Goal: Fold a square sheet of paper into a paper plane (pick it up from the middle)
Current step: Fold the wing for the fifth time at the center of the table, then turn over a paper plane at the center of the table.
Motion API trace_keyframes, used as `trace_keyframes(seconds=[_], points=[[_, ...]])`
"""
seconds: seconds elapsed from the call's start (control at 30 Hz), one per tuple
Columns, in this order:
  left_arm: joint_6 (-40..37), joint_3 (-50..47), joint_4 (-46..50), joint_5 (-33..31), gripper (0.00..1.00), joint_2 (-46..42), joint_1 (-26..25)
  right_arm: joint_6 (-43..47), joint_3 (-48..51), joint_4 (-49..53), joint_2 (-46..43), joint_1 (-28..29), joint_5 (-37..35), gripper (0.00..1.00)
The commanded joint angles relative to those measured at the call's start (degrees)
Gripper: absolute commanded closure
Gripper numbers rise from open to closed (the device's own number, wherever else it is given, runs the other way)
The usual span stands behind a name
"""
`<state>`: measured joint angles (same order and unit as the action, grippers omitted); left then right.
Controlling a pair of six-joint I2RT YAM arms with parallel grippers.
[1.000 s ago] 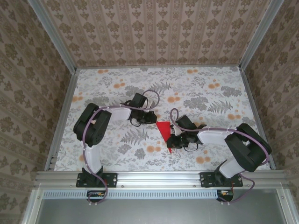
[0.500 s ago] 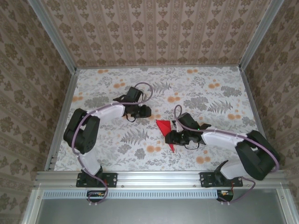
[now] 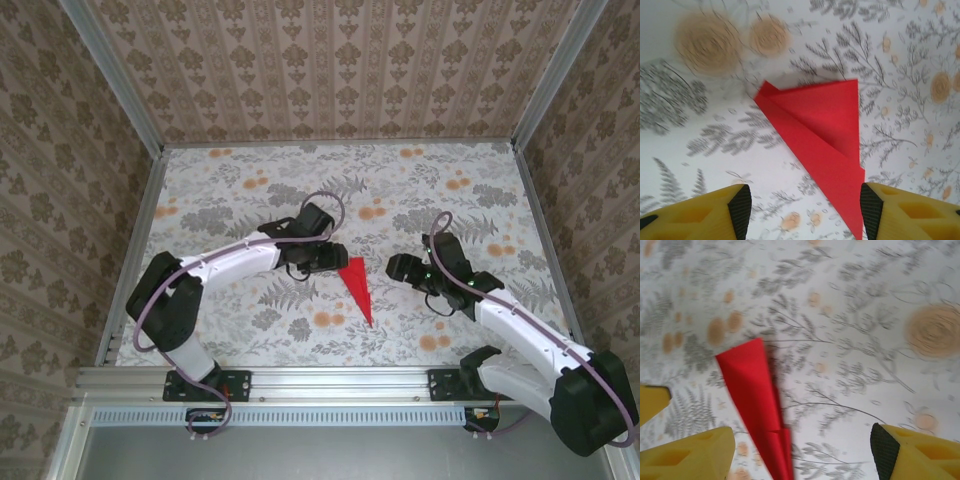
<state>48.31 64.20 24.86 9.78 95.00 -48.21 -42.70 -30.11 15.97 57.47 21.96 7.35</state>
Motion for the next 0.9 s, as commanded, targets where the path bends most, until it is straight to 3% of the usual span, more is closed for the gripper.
trace_keyframes(seconds=[0.0,0.4,0.87], points=[[6.25,4.17,3.62,-0.38,0.38,3.5,-2.85,-1.23,1.49,3.05,-0.09,-1.04,-2.07,0.25],[4.14,17.48,16.73,-4.05,0.4,16.55,-7.12,-1.51,2.98,2.16,0.01,-2.33,-1.99,0.24],[5.47,12.58,14.93,-3.7,0.63,11.87,-5.69,-1.86,2.86,1.55,0.84,-2.51,-1.82,0.24]])
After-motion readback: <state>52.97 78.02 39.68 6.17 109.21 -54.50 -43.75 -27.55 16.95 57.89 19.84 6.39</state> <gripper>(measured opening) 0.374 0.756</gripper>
